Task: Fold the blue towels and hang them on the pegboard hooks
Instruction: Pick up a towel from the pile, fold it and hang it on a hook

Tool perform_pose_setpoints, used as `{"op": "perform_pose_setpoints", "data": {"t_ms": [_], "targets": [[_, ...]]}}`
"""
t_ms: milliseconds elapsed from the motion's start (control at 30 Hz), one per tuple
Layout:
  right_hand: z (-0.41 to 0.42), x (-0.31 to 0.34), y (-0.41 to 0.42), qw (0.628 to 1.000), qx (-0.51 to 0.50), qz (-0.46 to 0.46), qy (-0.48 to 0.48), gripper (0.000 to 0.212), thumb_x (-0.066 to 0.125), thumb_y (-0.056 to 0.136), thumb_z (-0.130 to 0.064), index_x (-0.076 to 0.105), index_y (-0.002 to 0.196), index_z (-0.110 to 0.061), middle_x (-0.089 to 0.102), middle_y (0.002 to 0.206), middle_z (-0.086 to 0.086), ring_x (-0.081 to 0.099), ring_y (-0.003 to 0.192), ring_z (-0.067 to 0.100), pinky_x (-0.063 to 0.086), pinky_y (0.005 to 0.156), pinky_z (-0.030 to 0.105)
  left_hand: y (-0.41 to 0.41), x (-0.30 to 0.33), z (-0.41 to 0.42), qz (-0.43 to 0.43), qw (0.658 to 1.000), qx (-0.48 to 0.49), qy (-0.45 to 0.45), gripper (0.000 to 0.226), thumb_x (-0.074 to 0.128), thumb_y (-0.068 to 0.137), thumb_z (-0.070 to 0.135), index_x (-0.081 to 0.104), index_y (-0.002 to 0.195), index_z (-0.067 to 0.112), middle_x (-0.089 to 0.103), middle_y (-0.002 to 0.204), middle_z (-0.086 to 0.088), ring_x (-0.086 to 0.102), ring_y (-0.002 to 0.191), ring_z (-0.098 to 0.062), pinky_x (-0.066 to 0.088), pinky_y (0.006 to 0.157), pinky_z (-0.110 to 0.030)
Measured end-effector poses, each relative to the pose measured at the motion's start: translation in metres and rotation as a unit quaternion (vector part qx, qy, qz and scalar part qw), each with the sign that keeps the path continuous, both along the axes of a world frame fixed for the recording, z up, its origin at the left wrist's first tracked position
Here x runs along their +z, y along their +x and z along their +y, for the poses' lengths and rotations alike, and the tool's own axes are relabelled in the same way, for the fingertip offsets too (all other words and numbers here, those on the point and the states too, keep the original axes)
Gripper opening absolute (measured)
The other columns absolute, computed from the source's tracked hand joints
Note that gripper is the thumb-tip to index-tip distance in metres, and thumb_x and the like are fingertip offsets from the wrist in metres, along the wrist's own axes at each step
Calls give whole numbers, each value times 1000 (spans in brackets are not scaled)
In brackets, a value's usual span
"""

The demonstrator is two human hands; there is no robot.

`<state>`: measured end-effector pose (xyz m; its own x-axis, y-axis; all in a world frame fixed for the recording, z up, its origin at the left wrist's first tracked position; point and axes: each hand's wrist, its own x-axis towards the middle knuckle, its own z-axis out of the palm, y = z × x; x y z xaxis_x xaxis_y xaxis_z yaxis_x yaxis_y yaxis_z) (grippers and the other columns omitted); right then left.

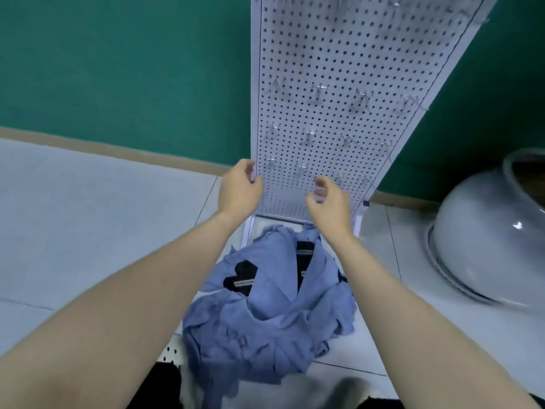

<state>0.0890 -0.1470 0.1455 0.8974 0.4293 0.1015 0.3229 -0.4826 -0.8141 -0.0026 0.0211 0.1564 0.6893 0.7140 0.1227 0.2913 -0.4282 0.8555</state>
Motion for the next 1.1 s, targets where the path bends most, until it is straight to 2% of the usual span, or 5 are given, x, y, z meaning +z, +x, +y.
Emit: {"op": "perform_pose_setpoints", "data": {"t_ms": [300, 500, 633, 767, 1100], "targets": [[-15, -150, 6, 979, 17, 151, -136, 28, 73, 91, -19, 67, 106, 4, 74, 102, 18, 69, 94, 32, 56, 87, 46, 1, -153, 3, 240, 960, -131, -63, 38, 66, 94, 11, 65, 132, 9, 67, 121, -11, 65, 109, -34, 51, 93, -37], [-12, -205, 7, 968, 79, 118, -205, 32, 78, 88, -26, 68, 108, -4, 55, 110, 5, 56, 99, 26, 40, 77, 30, 13, -215, -8, 335, 899, -281, 37, 69, 61, 94, 12, 36, 157, 16, 52, 144, -15, 51, 133, -33, 45, 106, -42], [-3, -218, 4, 968, 56, 87, -227, 17, 75, 89, -22, 65, 88, -8, 53, 109, 9, 47, 105, 28, 41, 82, 35, 12, -230, -9, 319, 917, -224, 80, 34, 57, 89, 5, 60, 122, 13, 67, 112, -10, 65, 103, -33, 52, 81, -41], [1, -206, 1, 976, 43, 161, -139, 41, 73, 88, -11, 39, 65, -17, 43, 72, 0, 42, 70, 16, 37, 63, 30, 10, -213, -1, 292, 929, -216, 68, 18, 53, 90, 4, 59, 81, 19, 68, 89, -10, 64, 87, -34, 53, 75, -41], [5, -66, 4, 957, 51, 257, 122, 39, 73, 89, -38, 41, 83, -16, 34, 78, 7, 32, 72, 20, 26, 64, 34, 33, -50, 11, 34, 985, -166, 25, 10, 56, 94, 1, 58, 90, 11, 63, 80, -6, 50, 64, -9, 46, 66, -27]]}}
